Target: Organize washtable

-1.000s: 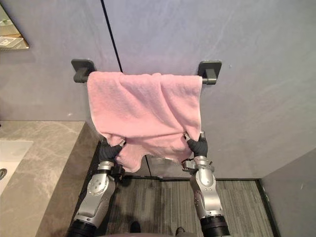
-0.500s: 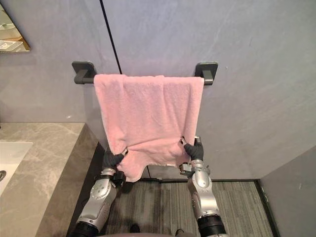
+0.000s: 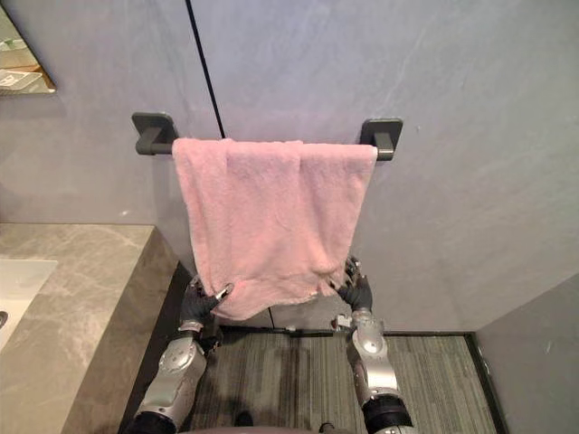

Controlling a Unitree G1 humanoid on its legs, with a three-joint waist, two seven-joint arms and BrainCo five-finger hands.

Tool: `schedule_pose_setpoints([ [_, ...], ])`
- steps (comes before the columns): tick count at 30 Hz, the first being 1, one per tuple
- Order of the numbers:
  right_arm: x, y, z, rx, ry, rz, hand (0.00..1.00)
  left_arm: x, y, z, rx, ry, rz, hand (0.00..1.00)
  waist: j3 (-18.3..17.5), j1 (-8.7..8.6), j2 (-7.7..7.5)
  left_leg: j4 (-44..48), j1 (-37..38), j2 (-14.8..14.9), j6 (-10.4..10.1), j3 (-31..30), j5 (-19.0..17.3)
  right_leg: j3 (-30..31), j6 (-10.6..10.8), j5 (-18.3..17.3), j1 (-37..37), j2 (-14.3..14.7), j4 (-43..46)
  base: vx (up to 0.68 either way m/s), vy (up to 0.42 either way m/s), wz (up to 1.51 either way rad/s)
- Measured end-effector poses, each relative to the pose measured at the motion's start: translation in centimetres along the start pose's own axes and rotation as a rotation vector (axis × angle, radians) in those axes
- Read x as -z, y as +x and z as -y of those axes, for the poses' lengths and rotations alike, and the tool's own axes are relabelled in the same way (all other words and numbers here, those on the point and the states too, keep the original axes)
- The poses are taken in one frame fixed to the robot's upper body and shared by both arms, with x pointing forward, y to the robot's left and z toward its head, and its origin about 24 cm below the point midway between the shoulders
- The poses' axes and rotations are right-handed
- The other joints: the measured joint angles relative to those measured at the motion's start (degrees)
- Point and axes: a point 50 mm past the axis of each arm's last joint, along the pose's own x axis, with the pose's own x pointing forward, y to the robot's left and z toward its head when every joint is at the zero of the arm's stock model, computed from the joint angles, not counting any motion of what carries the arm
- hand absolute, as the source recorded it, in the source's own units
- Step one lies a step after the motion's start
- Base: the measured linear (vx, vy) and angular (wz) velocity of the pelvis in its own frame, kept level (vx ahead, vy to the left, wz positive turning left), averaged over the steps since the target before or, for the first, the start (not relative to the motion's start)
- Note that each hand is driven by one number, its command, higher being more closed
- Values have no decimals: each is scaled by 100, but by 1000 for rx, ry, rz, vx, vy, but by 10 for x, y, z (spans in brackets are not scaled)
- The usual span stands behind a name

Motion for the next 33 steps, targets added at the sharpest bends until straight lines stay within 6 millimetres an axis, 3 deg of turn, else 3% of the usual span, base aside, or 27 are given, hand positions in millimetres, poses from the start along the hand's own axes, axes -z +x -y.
schedule_pose_setpoints([
  [9, 9, -6, 5, 49, -48, -21, 0, 7, -6, -6, -28, -4, -27, 0, 2, -4, -3, -1, 29, 0, 0, -2, 0, 0, 3, 5, 27, -1, 7, -7, -1, 0],
  [13, 10, -13, 14, 121, -71, -11, 0, 8, -9, -15, -90, -24, -27, 0, 3, 1, -4, 0, 30, 1, 0, -6, 0, 3, 3, 4, 32, -1, 7, 0, 0, 0],
  [16, 1, -23, 28, 217, -40, 41, 0, -2, -13, -26, -170, -50, 22, 0, 5, 8, -8, 25, 30, 7, -9, 4, -18, 43, 3, 2, 25, -1, 8, 0, 0, 0],
  [21, -28, -43, 62, 403, -68, 188, 0, -42, -23, -46, -308, -111, 207, 0, 9, -7, -12, 34, 36, 0, -8, 25, -29, 66, 10, -3, 8, -4, 21, 1, -1, -2],
  [24, -48, -51, 70, 457, -55, 278, 0, -62, -29, -49, -347, -115, 299, 0, 19, -13, 5, 34, 48, 1, -11, 34, -34, 67, 15, -8, 9, -4, 31, 0, 0, 0],
  [33, -137, -83, 57, 444, 32, 766, 0, -150, -66, -40, -383, -169, 775, 0, 29, -9, 30, 38, 88, -13, -10, 13, -35, 25, 48, -53, 19, -20, 116, 0, 0, 0],
])
